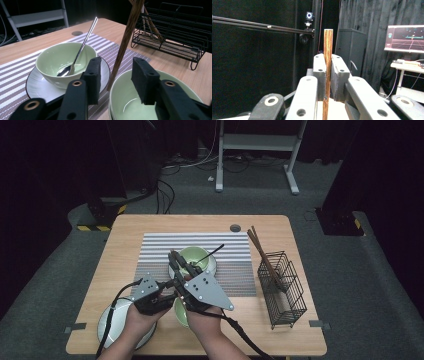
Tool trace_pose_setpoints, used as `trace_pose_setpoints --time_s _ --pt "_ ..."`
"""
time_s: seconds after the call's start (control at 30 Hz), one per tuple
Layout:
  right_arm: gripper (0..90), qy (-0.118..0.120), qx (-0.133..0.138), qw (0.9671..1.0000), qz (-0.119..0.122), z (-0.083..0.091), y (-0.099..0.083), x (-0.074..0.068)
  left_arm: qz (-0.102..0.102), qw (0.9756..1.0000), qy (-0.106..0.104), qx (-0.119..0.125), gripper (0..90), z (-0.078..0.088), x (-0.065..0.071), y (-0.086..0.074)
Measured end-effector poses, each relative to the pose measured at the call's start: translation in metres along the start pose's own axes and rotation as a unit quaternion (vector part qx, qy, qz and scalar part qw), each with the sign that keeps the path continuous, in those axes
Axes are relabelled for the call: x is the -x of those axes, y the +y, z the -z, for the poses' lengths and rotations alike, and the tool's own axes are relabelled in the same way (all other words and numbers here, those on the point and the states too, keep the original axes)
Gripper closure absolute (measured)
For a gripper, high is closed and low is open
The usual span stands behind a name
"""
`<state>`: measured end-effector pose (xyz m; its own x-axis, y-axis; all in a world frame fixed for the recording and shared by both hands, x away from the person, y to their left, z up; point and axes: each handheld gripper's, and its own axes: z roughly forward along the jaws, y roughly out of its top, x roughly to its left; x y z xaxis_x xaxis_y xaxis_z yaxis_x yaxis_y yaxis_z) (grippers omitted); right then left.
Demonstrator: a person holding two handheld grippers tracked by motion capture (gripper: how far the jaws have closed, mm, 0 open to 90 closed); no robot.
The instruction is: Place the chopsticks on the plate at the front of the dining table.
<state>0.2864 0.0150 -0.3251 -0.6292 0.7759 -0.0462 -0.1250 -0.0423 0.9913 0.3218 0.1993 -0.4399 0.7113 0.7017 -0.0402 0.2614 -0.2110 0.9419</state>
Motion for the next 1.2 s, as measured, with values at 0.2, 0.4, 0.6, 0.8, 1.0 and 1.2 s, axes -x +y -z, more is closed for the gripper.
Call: trace_pose_setpoints --time_s 0.2,0.4,0.6,0.8,1.0,1.2 --pt "83.2 0.003 -0.002 1.0 -0.002 -0.002 -0.001 0.0 -0.009 0.9999 0.012 0.003 71.3 0.0 0.001 -0.002" --pt "83.2 0.002 -0.006 0.9999 -0.01 -0.006 -0.002 0.003 -0.02 0.9995 0.023 0.0 76.5 -0.001 0.002 -0.003" --pt "83.2 -0.001 -0.011 0.9998 -0.018 -0.011 -0.003 0.007 -0.031 0.9991 0.03 -0.004 81.5 -0.002 0.004 -0.005" --pt "83.1 -0.006 -0.016 0.9997 -0.018 -0.016 -0.002 0.01 -0.047 0.9983 0.035 -0.001 84.8 -0.002 0.007 -0.006" --pt "82.7 -0.006 -0.018 0.9997 -0.014 -0.018 0.001 0.01 -0.048 0.9982 0.036 0.003 85.3 -0.001 0.006 -0.005" --pt "73.0 -0.006 -0.023 0.9997 -0.008 -0.018 0.002 0.01 -0.035 0.9987 0.036 -0.001 85.4 -0.001 0.005 -0.006"
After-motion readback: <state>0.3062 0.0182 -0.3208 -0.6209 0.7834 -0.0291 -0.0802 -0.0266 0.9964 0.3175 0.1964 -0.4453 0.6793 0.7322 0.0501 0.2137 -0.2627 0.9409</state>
